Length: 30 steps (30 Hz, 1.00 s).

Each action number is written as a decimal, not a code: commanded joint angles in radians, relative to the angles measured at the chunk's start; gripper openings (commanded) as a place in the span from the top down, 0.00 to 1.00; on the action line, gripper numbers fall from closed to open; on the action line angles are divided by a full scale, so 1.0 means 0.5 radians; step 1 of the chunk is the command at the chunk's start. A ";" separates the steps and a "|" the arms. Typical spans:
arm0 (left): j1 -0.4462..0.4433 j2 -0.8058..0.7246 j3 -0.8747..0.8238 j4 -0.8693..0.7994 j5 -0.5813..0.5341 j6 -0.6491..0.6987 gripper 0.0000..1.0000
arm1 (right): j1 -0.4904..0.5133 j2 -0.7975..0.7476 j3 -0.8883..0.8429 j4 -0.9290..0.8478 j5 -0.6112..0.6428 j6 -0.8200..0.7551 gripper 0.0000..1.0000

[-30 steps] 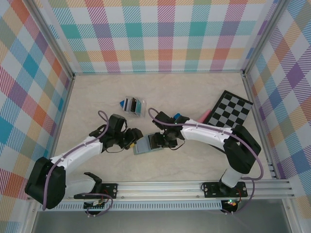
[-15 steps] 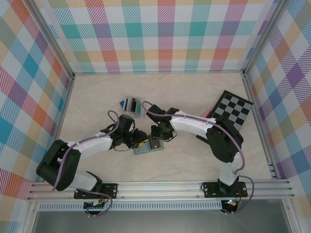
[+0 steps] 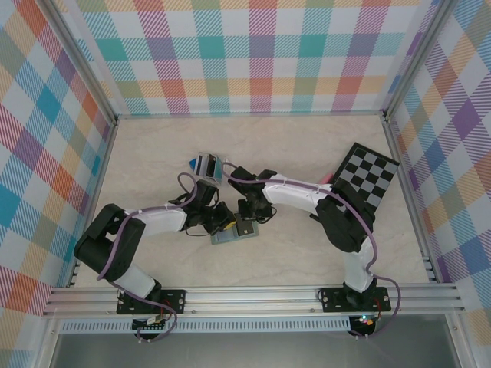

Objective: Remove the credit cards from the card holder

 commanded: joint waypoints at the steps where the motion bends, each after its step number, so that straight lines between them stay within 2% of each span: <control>1: -0.029 0.021 0.034 -0.010 -0.036 0.034 0.92 | 0.003 0.013 -0.050 -0.003 -0.038 -0.035 0.77; 8: -0.029 0.038 0.031 -0.063 -0.077 0.048 0.89 | 0.003 0.040 -0.066 0.008 -0.054 -0.040 0.78; 17: -0.027 0.041 -0.015 0.024 -0.037 0.063 0.77 | -0.002 0.057 -0.078 0.038 -0.126 -0.052 0.79; 30: 0.013 0.091 -0.138 0.207 0.061 0.085 0.78 | -0.001 0.104 -0.081 0.058 -0.207 -0.085 0.83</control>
